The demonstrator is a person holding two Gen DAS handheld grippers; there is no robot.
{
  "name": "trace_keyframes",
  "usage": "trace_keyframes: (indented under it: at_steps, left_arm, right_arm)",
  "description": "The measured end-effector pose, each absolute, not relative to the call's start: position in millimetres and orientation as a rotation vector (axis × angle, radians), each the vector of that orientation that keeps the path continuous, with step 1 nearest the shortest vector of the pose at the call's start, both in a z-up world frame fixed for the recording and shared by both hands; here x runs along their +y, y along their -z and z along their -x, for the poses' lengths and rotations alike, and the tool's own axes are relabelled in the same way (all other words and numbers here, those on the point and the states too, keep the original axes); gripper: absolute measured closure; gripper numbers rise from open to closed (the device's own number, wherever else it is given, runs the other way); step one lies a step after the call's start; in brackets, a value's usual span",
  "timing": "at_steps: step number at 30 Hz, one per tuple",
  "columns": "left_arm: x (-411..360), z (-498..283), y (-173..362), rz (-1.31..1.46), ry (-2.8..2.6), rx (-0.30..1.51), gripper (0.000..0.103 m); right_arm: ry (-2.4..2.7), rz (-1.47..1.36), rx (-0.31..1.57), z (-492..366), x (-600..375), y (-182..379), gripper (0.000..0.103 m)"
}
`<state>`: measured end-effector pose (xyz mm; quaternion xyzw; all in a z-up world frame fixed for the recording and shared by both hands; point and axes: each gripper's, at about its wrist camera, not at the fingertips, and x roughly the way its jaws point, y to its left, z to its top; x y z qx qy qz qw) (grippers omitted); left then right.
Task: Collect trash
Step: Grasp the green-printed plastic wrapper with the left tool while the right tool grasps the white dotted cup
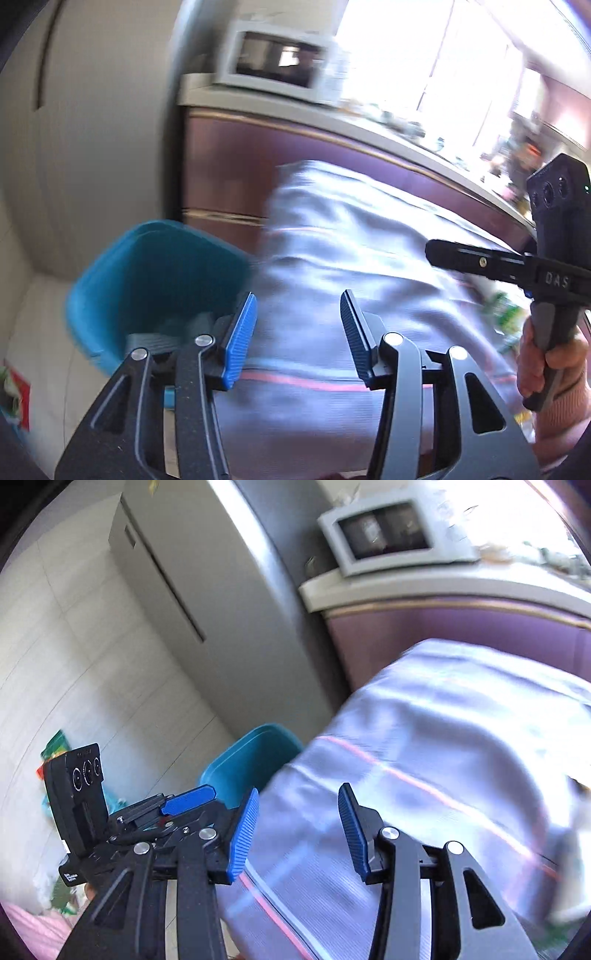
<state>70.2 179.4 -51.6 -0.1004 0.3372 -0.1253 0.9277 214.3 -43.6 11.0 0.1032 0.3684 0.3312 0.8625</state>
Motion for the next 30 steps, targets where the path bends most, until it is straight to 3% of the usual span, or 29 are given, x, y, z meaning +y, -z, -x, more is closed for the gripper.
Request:
trace_keyframes:
  at_steps: [16, 26, 30]
  left_arm:
    - [-22.2, -40.9, 52.1, -0.009, 0.741, 0.731, 0.049]
    - [-94.9, -30.1, 66.1, -0.146, 0.792, 0.753, 0.043]
    - [-101.2, -39.4, 75.1, -0.166, 0.746, 0.81, 0.051]
  right_arm:
    - [-0.219, -0.419, 0.666, -86.8, -265.1, 5.2, 0.059]
    - [-0.276, -0.517, 0.727, -83.9, -274.1, 37.9, 0.059]
    - [-0.299, -0.533, 0.747, -92.0, -264.4, 46.3, 0.058]
